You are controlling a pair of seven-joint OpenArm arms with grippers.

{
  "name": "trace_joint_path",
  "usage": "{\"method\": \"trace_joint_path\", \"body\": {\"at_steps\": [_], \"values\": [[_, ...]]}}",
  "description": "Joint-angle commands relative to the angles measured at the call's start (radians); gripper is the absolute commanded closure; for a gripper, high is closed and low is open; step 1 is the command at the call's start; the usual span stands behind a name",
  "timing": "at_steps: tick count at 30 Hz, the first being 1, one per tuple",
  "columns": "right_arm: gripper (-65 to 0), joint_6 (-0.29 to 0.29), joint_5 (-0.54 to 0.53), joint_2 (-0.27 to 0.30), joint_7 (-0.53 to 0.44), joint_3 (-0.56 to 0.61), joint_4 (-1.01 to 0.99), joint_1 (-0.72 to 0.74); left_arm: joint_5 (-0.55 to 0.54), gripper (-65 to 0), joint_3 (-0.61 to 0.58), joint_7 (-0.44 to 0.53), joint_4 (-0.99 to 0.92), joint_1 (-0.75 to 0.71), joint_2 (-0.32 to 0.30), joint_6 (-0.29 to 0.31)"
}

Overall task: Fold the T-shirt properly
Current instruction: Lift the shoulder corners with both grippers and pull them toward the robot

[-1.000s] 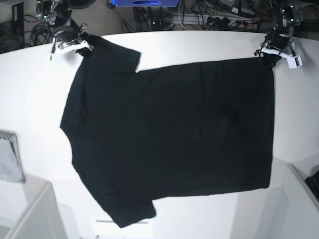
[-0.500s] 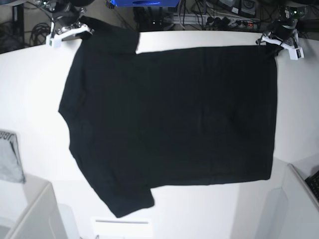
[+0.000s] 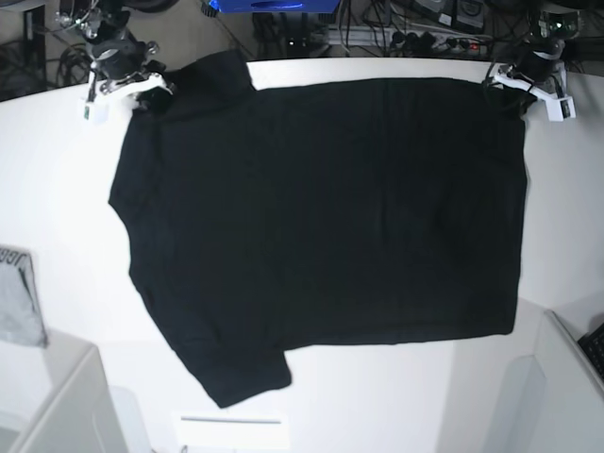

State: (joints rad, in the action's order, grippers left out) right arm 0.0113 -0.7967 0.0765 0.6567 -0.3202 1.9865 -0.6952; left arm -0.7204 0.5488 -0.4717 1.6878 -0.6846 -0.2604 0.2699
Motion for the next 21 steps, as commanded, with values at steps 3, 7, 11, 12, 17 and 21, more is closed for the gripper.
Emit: {"method": "trace_joint_path", "body": {"at_steps": [3,7,11,12,17,21], "values": [[0.0,-0.006,-0.01,0.006,-0.012,0.005,0.018,0.024,-0.009,0.0,0.006,0.017,0.022,0.007,-0.012,0.004],[0.0,-0.006,-0.01,0.004,0.03,-0.001,0.018,0.075,-0.009,0.0,0.012,-0.081,0.021,0.061,-0.012,0.004],[0.0,-0.006,-0.01,0.006,0.051,0.005,0.018,0.127,-0.009,0.0,0.06,-0.158,0.025,0.113,-0.007,0.004],[0.0,-0.006,-0.01,0.006,0.062,0.005,0.018,0.142,-0.009,0.0,0.072,-0.174,0.034,0.127,-0.007,0.004],[0.0,-0.004,-0.01,0.006,0.139,-0.003,0.015,0.23,-0.009,0.0,0.13,-0.267,0.113,0.168,-0.004,0.004],[0.0,-0.001,-0.007,0.006,0.18,-0.003,0.01,0.292,-0.009,0.0,0.161,-0.344,0.125,0.227,-0.004,0.002]]}}
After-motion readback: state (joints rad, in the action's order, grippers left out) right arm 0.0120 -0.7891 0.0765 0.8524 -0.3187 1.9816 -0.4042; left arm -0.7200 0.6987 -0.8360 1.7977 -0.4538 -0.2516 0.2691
